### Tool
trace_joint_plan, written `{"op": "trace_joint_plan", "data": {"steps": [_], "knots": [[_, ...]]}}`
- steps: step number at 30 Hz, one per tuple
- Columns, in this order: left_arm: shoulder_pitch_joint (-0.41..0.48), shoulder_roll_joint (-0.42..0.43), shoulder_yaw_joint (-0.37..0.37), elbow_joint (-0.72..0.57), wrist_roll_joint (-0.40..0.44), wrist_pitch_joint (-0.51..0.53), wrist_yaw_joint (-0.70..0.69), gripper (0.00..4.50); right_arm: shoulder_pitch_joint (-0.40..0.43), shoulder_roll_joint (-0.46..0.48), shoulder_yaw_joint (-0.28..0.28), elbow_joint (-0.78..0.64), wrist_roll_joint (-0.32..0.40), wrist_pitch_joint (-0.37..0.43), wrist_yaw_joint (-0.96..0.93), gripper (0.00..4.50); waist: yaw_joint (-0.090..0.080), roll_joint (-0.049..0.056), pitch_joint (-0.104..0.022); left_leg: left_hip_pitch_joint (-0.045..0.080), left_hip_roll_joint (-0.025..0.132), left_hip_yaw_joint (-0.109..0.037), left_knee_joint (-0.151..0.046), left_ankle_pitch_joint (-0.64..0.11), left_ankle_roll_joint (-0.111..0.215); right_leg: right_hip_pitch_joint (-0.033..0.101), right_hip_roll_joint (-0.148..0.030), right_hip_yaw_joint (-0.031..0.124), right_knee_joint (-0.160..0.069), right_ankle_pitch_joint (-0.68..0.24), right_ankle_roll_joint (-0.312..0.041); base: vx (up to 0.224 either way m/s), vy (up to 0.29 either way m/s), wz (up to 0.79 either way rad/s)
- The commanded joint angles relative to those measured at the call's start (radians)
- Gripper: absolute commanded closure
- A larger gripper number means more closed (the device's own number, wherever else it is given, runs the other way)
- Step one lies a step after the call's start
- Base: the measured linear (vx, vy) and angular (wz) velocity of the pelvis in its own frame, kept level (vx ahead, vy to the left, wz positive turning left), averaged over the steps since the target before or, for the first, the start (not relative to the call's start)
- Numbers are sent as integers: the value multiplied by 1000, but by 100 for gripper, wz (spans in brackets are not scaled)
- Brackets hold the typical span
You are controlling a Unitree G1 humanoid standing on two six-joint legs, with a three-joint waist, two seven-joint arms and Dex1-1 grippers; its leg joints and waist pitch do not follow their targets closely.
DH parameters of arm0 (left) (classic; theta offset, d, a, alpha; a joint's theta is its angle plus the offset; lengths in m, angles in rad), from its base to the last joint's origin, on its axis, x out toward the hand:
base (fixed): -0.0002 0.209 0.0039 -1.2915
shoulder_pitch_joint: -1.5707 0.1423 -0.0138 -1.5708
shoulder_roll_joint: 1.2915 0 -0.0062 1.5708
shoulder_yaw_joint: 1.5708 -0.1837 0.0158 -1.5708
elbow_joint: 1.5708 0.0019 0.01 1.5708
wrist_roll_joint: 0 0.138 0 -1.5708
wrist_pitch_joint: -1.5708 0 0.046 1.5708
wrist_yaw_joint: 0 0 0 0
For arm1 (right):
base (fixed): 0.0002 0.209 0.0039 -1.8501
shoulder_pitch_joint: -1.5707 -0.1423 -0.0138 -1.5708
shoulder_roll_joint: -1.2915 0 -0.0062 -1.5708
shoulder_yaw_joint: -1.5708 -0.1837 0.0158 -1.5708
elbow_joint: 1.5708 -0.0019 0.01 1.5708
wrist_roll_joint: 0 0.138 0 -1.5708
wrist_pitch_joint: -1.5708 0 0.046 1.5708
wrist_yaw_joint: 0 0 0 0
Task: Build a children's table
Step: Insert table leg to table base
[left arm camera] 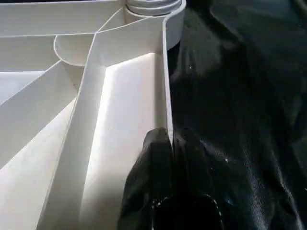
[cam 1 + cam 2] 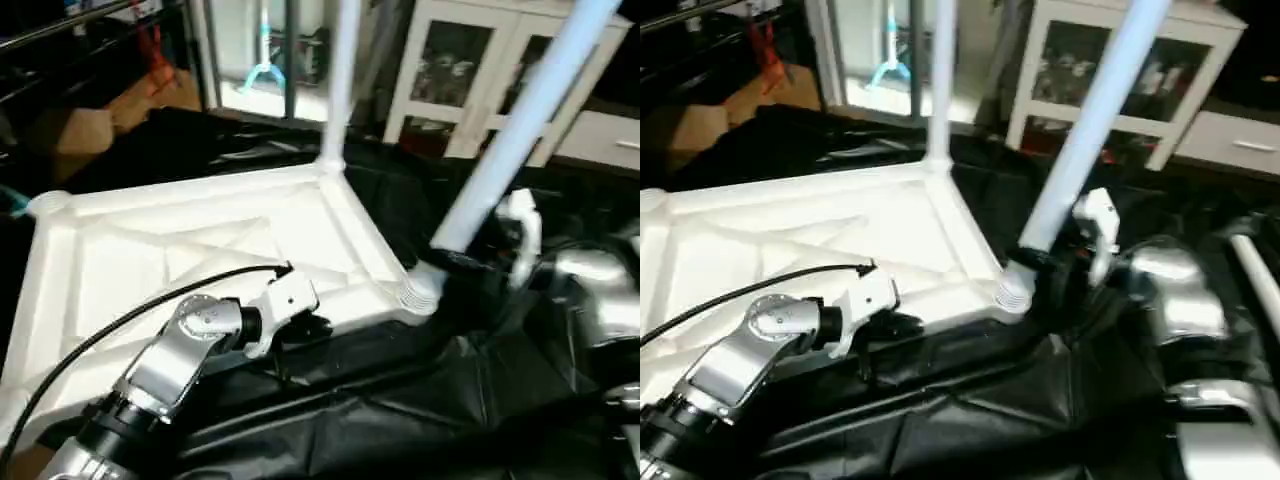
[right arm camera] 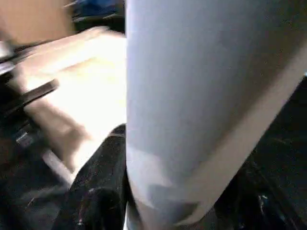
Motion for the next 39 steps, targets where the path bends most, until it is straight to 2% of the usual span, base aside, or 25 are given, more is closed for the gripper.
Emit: {"op": "trace_joint_plan", "data": {"steps": [1,2,3,4,5,6,7,8,10,13,15,16,21,22,27,29,31,32,35,36,37,39], "knots": [[-19,-34,-8,-36,-27,31,-1,450,64,4,28,179,-130,39,-265,271,0,12,-13,17,53,-26,-80,-199,-2,8,-79,41,-82,-20,-282,0,0,0],[-41,-63,0,-23,-12,79,51,450,58,32,18,200,-133,37,-343,271,-4,12,-11,17,52,-28,-82,-243,-22,7,-79,43,-88,-94,-269,0,0,0],[-72,-116,16,-7,5,147,132,450,54,78,4,219,-136,30,-446,271,-4,12,-9,18,50,-27,-82,-260,-27,4,-79,44,-92,-126,-263,0,0,0],[-86,-145,26,2,8,180,170,450,53,100,1,225,-138,31,-487,271,-6,16,-4,27,51,-24,-82,-300,-48,-9,-80,48,-100,-183,-254,0,0,0],[-108,-186,40,15,10,219,220,450,54,129,11,223,-156,36,-521,271,-6,12,-5,26,48,-28,-82,-312,-52,-7,-81,46,-102,-213,-246,0,0,0],[-130,-228,50,27,21,264,275,450,57,161,24,219,-180,26,-565,271,-4,14,-9,21,48,-31,-82,-298,-57,-3,-80,47,-101,-218,-222,0,0,0],[-130,-228,50,27,21,264,275,450,57,161,24,219,-180,26,-565,271,-4,12,-9,21,47,-30,-83,-289,-54,-4,-79,47,-104,-207,-219,0,0,0],[-156,-278,47,45,40,295,329,450,52,205,50,225,-209,5,-611,271,-4,13,-10,16,46,-31,-82,-264,-46,-1,-79,47,-102,-171,-217,0,0,0],[-167,-306,32,57,59,301,354,450,39,239,64,242,-221,-14,-655,271,-4,14,-13,15,47,-31,-83,-241,-40,1,-76,46,-98,-109,-222,0,0,0],[-173,-330,19,70,75,303,379,450,19,269,73,262,-228,-50,-717,271,-6,8,-13,12,46,-31,-83,-232,-24,3,-75,44,-95,-67,-224,0,0,0],[-174,-333,26,67,72,314,388,450,13,275,59,270,-222,-59,-743,271,-7,10,-12,11,45,-31,-84,-242,-22,4,-75,44,-95,-74,-220,0,0,0],[-174,-330,36,62,70,322,394,450,7,276,42,274,-216,-72,-766,271,-7,5,-11,12,45,-30,-84,-252,-21,1,-75,45,-98,-83,-216,0,0,0],[-164,-291,54,50,66,334,393,450,0,265,2,271,-222,-105,-784,271,-8,6,-9,9,44,-32,-87,-278,-25,-3,-73,46,-101,-127,-193,0,0,0],[-158,-281,59,45,69,331,385,450,-3,263,-5,275,-220,-116,-782,271,-9,11,-10,8,45,-33,-88,-272,-26,-2,-74,45,-100,-113,-193,0,0,0],[-135,-226,40,23,55,287,308,450,-6,254,-10,257,-178,-127,-687,271,-10,13,-14,4,46,-32,-85,-225,-10,3,-73,44,-92,-22,-212,0,0,0],[-124,-207,31,14,43,268,272,450,-6,255,-16,244,-158,-119,-648,271,-11,18,-14,3,46,-31,-84,-209,0,7,-74,45,-89,24,-231,0,0,0],[-119,-192,27,9,43,266,269,450,-8,242,13,232,-180,-116,-585,271,-12,19,-15,5,47,-29,-82,-197,6,8,-72,43,-87,50,-242,0,0,0],[-116,-185,27,3,39,273,262,450,-9,238,12,224,-182,-125,-577,271,-12,21,-15,6,47,-28,-81,-187,10,9,-73,44,-85,66,-250,0,0,0],[-112,-178,27,-3,35,273,252,450,-16,237,1,220,-173,-131,-568,271,-13,17,-14,6,47,-26,-80,-171,15,11,-74,44,-84,78,-263,0,0,0],[-113,-177,29,-3,33,272,249,450,-22,234,-2,220,-175,-138,-563,271,-12,20,-13,6,47,-26,-81,-171,16,11,-74,44,-85,68,-266,0,0,0],[-114,-175,29,-3,31,270,247,450,-26,231,-3,221,-176,-143,-557,215,-12,20,-13,6,47,-26,-81,-173,16,11,-74,44,-85,61,-266,0,0,0],[-114,-173,29,-3,28,268,245,450,-30,228,-3,223,-177,-147,-551,201,-12,20,-13,7,48,-26,-81,-178,13,11,-74,45,-86,45,-266,0,0,0]]}}
